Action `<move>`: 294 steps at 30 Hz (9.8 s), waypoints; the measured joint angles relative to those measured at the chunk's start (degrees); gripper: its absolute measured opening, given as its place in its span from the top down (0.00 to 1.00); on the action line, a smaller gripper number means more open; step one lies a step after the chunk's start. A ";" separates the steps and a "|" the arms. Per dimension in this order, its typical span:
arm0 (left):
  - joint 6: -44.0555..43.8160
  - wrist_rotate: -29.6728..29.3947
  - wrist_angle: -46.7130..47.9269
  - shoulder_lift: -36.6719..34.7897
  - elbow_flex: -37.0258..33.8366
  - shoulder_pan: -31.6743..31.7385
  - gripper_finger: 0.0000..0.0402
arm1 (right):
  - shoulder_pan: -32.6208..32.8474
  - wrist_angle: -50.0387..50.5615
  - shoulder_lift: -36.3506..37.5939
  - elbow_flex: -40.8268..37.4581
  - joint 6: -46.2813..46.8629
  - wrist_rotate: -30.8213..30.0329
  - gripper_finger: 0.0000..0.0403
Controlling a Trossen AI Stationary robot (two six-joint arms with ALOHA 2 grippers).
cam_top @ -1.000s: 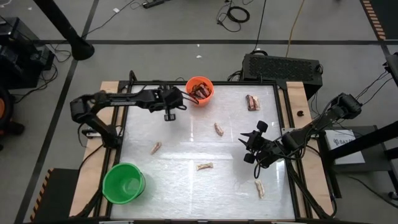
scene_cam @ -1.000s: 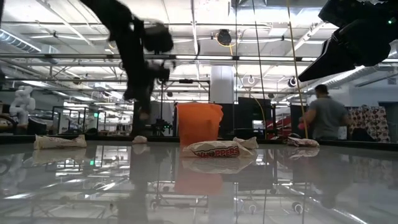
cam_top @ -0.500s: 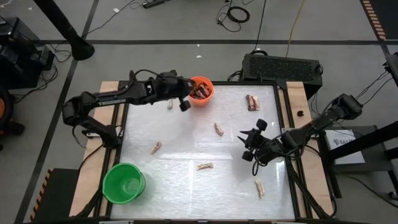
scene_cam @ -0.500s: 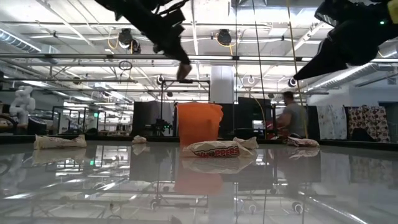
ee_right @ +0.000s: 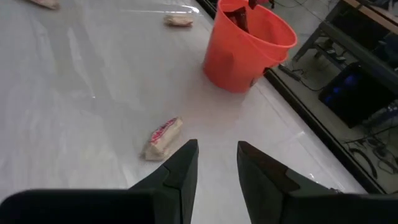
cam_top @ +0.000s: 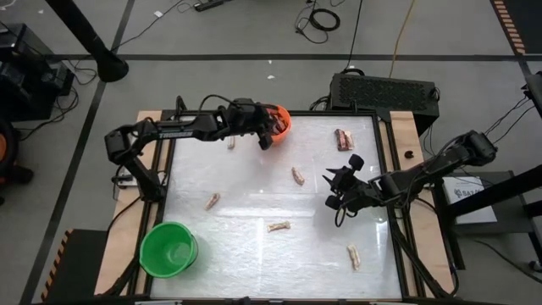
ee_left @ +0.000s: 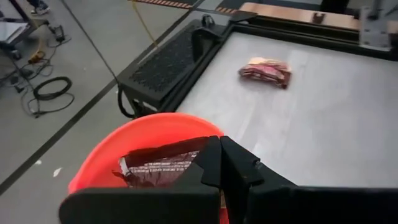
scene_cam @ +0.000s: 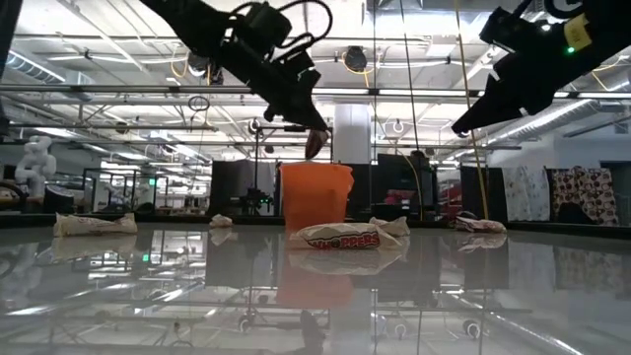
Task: Sort candy by brand, put in halloween buckets
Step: Put the brown chocolate bar into the orange bucket, then put the white chocolate bar into the green bucket
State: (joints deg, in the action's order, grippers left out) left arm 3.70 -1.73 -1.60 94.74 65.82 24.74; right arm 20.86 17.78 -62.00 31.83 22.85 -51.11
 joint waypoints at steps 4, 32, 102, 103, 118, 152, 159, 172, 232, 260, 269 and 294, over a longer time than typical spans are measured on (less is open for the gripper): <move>-0.33 -0.10 -2.30 1.16 -0.02 1.36 1.00 | -0.66 0.00 -0.02 0.00 0.00 0.07 0.74; -10.91 -2.19 -7.06 1.95 -0.02 4.18 0.64 | -1.05 -3.15 -0.02 0.02 -2.25 0.22 0.74; -12.30 -4.81 13.27 -24.60 -5.10 -11.79 0.60 | -64.04 3.01 -22.68 9.71 -9.45 38.12 0.74; -12.30 -4.76 12.88 -24.81 -5.50 -11.82 0.60 | -64.02 2.85 -23.52 10.14 -9.67 38.27 0.74; -13.94 -4.51 12.38 -25.15 -7.87 -12.76 0.60 | -64.06 0.81 -30.81 12.66 -10.26 26.57 0.74; -12.24 -4.51 11.28 -21.83 -7.87 -14.01 0.60 | -54.71 -4.35 -16.33 12.52 -12.00 58.97 1.00; -10.60 -2.47 10.84 -20.11 -7.93 -14.89 0.60 | -49.99 -8.87 -15.06 12.52 -11.56 69.13 1.00; -1.76 6.11 4.53 -12.94 -7.98 -17.81 0.60 | -40.45 -19.70 -15.06 12.52 -9.42 79.89 1.00; 6.14 6.12 -3.72 -5.81 -7.96 -18.00 0.97 | -38.01 -27.24 -15.03 12.57 -9.83 81.02 1.00; 5.66 -7.85 -3.60 -5.83 -7.11 -9.83 1.00 | -45.62 -12.62 -6.59 12.57 -9.24 74.57 0.67; 2.35 -10.43 -1.68 -5.83 -6.84 -1.90 1.00 | -43.03 2.89 -3.98 12.57 -10.73 62.32 0.66; -4.94 -6.18 -0.33 -5.83 -6.84 3.61 0.76 | -35.73 -1.29 -4.19 5.97 -7.61 50.91 0.66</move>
State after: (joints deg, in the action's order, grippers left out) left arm -1.23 -7.90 -1.93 88.90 58.98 28.36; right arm -14.87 16.50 -66.19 37.81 15.24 -0.20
